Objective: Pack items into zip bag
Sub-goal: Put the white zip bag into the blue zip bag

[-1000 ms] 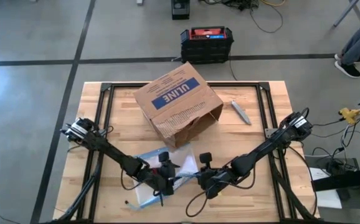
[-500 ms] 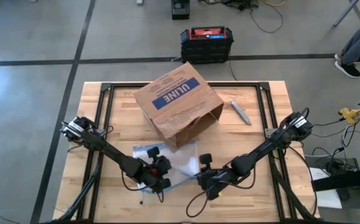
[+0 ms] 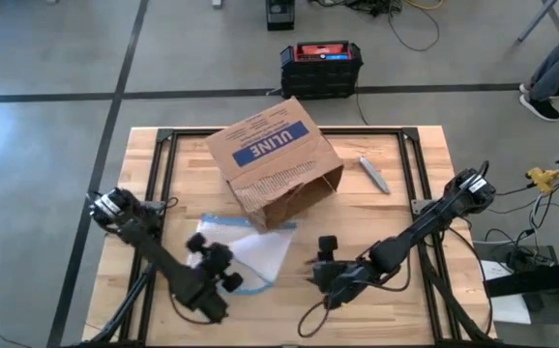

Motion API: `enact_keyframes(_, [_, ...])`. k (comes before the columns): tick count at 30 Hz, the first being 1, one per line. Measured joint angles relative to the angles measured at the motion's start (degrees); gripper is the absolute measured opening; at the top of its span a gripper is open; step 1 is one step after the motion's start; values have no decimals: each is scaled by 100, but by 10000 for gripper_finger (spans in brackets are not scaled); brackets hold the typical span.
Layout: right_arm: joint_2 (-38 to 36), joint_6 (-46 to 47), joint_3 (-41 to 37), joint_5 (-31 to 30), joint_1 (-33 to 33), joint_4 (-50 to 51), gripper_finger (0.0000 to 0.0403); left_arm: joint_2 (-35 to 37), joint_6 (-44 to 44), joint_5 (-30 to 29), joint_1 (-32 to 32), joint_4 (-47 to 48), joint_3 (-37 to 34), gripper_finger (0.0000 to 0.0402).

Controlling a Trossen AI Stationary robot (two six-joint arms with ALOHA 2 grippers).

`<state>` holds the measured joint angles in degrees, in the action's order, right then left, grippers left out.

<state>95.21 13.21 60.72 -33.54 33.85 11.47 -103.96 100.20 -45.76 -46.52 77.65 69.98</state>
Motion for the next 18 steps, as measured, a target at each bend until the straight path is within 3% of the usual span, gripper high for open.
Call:
enact_keyframes(3, [215,279,-196,-254,-188,-217,185,1,1321,6,-317,879,147,0])
enact_keyframes(8, [657,-214,-523,-1155,-550,-1382,176,2,1929,177,-483,1245,318,0])
enact_keyframes(12, [1005,-1636,-570,-1890,-794,-2544,169,2,1659,462,-481,1237,549,0])
enact_keyframes(18, [1577,-3210,-471,-1995,-1387,-3882,160,2,458,737,-479,1239,1070,0])
